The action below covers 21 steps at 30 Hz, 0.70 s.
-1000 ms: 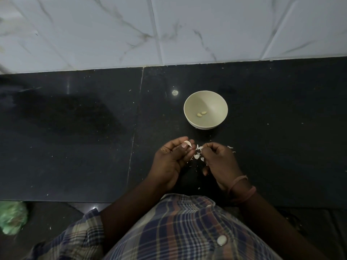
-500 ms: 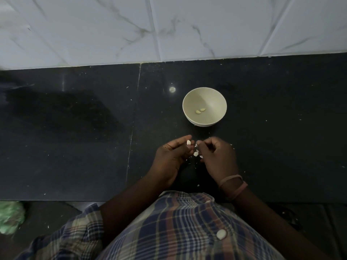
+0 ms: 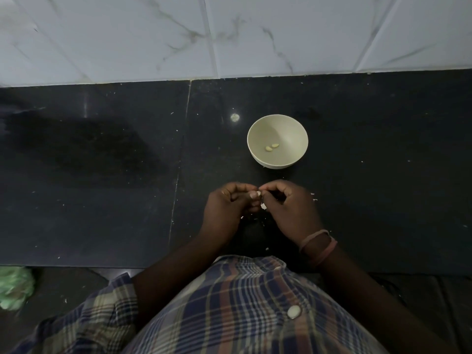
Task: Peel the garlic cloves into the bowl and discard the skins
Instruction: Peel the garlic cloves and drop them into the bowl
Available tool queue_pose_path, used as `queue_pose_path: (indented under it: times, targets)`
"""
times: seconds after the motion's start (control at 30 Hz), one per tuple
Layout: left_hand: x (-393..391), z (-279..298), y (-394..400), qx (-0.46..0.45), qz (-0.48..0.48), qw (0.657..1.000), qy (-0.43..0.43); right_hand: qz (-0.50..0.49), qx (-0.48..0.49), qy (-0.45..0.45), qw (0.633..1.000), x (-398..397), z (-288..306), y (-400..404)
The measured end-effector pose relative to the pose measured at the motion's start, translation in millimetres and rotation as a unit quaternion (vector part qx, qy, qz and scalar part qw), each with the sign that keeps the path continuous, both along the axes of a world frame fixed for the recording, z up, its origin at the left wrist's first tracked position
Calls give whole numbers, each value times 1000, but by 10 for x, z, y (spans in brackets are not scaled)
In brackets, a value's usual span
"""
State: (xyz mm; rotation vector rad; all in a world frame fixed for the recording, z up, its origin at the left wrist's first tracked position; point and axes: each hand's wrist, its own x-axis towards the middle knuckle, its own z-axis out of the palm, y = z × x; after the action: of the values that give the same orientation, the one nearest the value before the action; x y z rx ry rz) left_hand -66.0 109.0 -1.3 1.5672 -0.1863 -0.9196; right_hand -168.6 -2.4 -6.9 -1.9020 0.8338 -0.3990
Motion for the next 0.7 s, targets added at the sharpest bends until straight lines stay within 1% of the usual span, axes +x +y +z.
queue_pose_path:
  times: [0.07,0.2,0.47,0.57,0.7]
  targets:
    - [1,30,-2,9,19,1000,-14,0,13,3,1000,-2,0,10]
    - [-20,53,10,-3,37,999,5,-10,39,12,999,3,0,44]
    - [-35,42,27,-36,21,998,49,-22,8,9,1000,13,30,70]
    - [-22,55,36,-38,12,999,36,5,-23,11,1000,15,39,41]
    - [-19,82,51,-44,8,998,44,26,-45,6,999,-4,35,29]
